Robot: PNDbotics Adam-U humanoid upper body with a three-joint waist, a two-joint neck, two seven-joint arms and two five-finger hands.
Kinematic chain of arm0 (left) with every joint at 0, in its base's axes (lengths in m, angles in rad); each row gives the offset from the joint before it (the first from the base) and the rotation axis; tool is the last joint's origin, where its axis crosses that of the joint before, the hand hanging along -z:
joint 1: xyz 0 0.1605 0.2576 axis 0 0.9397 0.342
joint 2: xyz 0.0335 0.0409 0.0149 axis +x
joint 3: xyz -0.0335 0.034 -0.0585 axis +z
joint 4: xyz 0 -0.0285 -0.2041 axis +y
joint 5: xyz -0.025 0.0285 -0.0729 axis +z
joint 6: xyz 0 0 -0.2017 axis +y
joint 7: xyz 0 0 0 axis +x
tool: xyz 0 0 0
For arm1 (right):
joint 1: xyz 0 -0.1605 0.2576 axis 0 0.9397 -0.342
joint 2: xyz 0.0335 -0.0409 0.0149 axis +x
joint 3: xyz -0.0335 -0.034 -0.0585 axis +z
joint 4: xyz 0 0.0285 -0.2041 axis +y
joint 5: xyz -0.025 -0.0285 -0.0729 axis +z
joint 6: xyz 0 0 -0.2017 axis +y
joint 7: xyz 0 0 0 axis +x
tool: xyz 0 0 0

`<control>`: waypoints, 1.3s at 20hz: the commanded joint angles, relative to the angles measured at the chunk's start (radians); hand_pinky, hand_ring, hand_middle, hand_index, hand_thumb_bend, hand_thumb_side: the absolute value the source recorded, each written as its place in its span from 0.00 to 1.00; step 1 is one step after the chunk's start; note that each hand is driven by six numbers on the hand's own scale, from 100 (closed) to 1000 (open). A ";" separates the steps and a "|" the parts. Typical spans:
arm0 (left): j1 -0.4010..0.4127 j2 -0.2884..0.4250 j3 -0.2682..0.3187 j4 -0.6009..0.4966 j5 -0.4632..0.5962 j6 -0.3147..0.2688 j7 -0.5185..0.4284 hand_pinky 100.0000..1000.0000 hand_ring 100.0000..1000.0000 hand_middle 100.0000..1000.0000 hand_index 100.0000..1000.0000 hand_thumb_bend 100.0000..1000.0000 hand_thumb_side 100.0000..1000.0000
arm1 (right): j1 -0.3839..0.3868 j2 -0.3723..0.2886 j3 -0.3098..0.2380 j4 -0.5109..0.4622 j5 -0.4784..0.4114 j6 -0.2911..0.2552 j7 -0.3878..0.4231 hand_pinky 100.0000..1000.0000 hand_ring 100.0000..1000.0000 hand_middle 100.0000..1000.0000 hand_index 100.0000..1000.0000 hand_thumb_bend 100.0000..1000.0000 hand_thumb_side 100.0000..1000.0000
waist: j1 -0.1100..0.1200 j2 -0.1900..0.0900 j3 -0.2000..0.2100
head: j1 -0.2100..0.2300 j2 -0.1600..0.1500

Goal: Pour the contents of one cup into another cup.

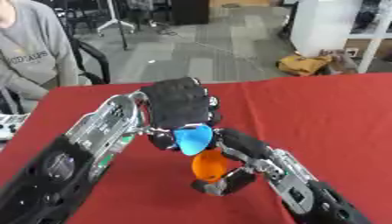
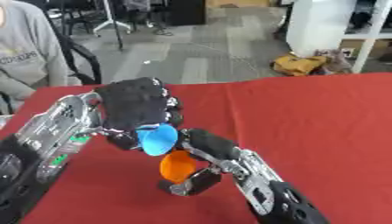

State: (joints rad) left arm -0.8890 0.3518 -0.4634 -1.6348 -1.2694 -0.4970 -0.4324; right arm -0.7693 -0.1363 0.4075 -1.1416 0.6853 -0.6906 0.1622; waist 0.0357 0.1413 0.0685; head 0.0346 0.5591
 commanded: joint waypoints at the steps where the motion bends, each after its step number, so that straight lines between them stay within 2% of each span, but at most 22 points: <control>1: -0.021 0.007 0.009 -0.002 -0.001 0.004 0.011 0.35 0.21 0.26 0.59 0.62 0.00 | -0.018 -0.002 -0.008 -0.016 -0.003 0.001 -0.004 0.39 0.30 0.42 0.85 0.29 0.47 | 0.002 -0.019 0.000 | 0.000 -0.013; 5: -0.015 0.005 0.018 -0.003 0.000 0.015 0.033 0.35 0.21 0.26 0.59 0.63 0.00 | -0.013 -0.006 -0.025 -0.002 0.015 0.015 -0.026 0.40 0.31 0.42 0.86 0.29 0.47 | 0.002 -0.018 0.000 | 0.000 -0.013; 8: -0.008 0.006 0.031 -0.009 0.002 0.031 0.064 0.34 0.21 0.26 0.59 0.63 0.00 | -0.006 -0.010 -0.049 0.025 0.048 0.034 -0.067 0.41 0.31 0.43 0.86 0.33 0.48 | 0.002 -0.018 0.000 | -0.001 -0.014; 9: -0.006 0.006 0.036 -0.010 0.002 0.037 0.074 0.34 0.21 0.26 0.59 0.63 0.00 | -0.005 -0.011 -0.056 0.035 0.062 0.039 -0.083 0.42 0.33 0.44 0.86 0.37 0.51 | 0.002 -0.017 0.000 | -0.001 -0.015; 10: -0.004 0.006 0.039 -0.010 0.002 0.041 0.081 0.34 0.21 0.26 0.59 0.63 0.00 | -0.004 -0.012 -0.062 0.045 0.077 0.043 -0.098 0.44 0.36 0.46 0.87 0.40 0.55 | 0.002 -0.017 0.000 | -0.001 -0.015; 12: 0.000 0.005 0.045 -0.009 0.003 0.049 0.093 0.34 0.20 0.26 0.59 0.63 0.00 | -0.003 -0.013 -0.073 0.064 0.109 0.051 -0.120 0.48 0.44 0.52 0.88 0.39 0.60 | 0.002 -0.017 0.000 | -0.002 -0.016; 13: 0.002 0.006 0.048 -0.009 0.003 0.052 0.098 0.34 0.20 0.26 0.59 0.63 0.00 | -0.001 -0.013 -0.077 0.074 0.126 0.053 -0.129 0.52 0.50 0.57 0.89 0.39 0.63 | 0.002 -0.017 0.000 | -0.003 -0.016; 14: 0.005 0.006 0.050 -0.009 0.004 0.054 0.102 0.34 0.20 0.26 0.59 0.63 0.00 | 0.002 -0.013 -0.081 0.084 0.142 0.054 -0.134 0.59 0.61 0.65 0.90 0.39 0.66 | 0.002 -0.017 0.000 | -0.003 -0.016; 16: 0.010 0.007 0.053 -0.010 0.006 0.059 0.110 0.34 0.20 0.26 0.59 0.63 0.00 | 0.007 -0.012 -0.086 0.104 0.168 0.051 -0.131 0.66 0.71 0.74 0.91 0.39 0.66 | 0.001 -0.017 0.001 | -0.003 -0.016; 17: 0.013 0.008 0.057 -0.011 0.007 0.063 0.115 0.34 0.20 0.26 0.60 0.63 0.00 | 0.009 -0.012 -0.090 0.111 0.175 0.048 -0.127 0.67 0.73 0.76 0.92 0.38 0.64 | 0.001 -0.017 0.000 | -0.002 -0.016; 20: 0.027 0.009 0.079 -0.015 0.027 0.085 0.133 0.32 0.19 0.25 0.59 0.63 0.00 | 0.013 -0.020 -0.108 0.117 0.172 0.050 -0.118 0.68 0.74 0.77 0.92 0.11 0.54 | -0.002 -0.018 -0.002 | -0.001 -0.017; 21: 0.035 0.008 0.094 -0.013 0.048 0.100 0.141 0.31 0.18 0.24 0.59 0.62 0.00 | 0.014 -0.026 -0.115 0.113 0.165 0.056 -0.115 0.68 0.74 0.77 0.92 0.05 0.50 | -0.004 -0.019 -0.003 | -0.001 -0.018; 26: 0.073 -0.003 0.181 0.005 0.212 0.212 0.186 0.25 0.16 0.23 0.58 0.64 0.00 | 0.018 -0.057 -0.137 0.067 0.096 0.087 -0.092 0.66 0.73 0.77 0.92 0.03 0.46 | -0.014 -0.023 -0.012 | 0.001 -0.021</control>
State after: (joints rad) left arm -0.8024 0.3425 -0.3154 -1.6228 -1.0969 -0.3120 -0.2580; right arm -0.7380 -0.1708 0.2829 -1.0427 0.8043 -0.6110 0.0653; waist 0.0204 0.1364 0.0577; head 0.0337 0.5507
